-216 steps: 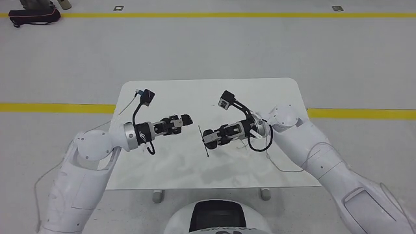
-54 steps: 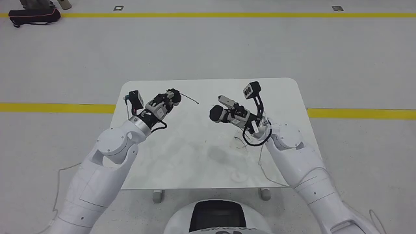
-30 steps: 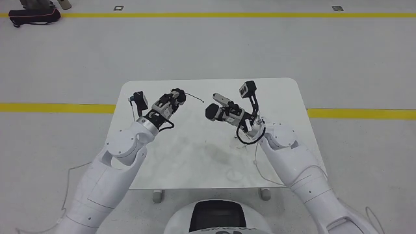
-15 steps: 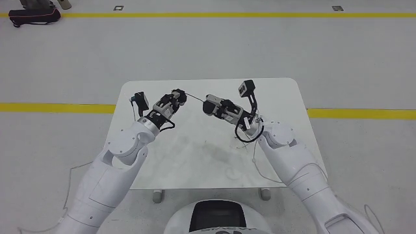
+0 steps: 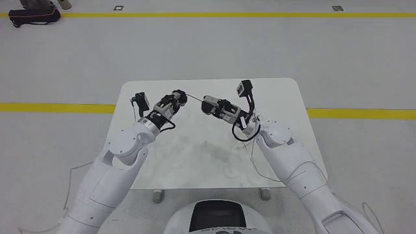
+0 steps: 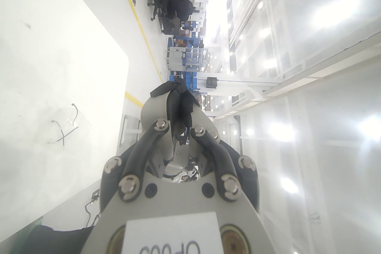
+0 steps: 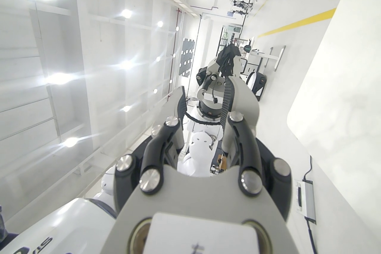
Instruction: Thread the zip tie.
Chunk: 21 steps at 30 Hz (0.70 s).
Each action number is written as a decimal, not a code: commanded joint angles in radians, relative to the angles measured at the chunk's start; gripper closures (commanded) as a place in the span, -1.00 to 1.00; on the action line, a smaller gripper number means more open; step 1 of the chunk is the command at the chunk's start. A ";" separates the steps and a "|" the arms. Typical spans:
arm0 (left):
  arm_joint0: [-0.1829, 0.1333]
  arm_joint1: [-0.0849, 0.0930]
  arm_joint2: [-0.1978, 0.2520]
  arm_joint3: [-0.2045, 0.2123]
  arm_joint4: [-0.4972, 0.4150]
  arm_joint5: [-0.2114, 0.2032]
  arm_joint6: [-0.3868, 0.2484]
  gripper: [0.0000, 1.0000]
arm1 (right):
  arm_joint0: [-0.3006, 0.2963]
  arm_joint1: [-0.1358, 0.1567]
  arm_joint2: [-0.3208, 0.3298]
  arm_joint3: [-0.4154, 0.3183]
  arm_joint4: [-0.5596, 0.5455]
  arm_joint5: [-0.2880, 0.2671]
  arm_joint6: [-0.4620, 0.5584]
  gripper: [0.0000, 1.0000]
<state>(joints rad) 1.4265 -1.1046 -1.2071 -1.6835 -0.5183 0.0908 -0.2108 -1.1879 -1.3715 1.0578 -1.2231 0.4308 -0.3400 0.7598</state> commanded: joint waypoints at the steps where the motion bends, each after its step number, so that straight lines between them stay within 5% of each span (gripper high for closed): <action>1: 0.000 -0.001 0.000 0.000 0.001 0.002 -0.001 1.00 | 0.002 -0.001 -0.002 0.003 -0.007 0.000 0.000 0.48; 21: -0.003 -0.008 -0.001 0.008 0.012 0.009 0.003 1.00 | -0.007 -0.007 0.006 -0.003 -0.043 0.000 -0.007 0.84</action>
<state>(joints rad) 1.4240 -1.1126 -1.2081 -1.6767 -0.5056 0.0998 -0.2077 -1.1944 -1.3785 1.0630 -1.2258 0.3894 -0.3400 0.7535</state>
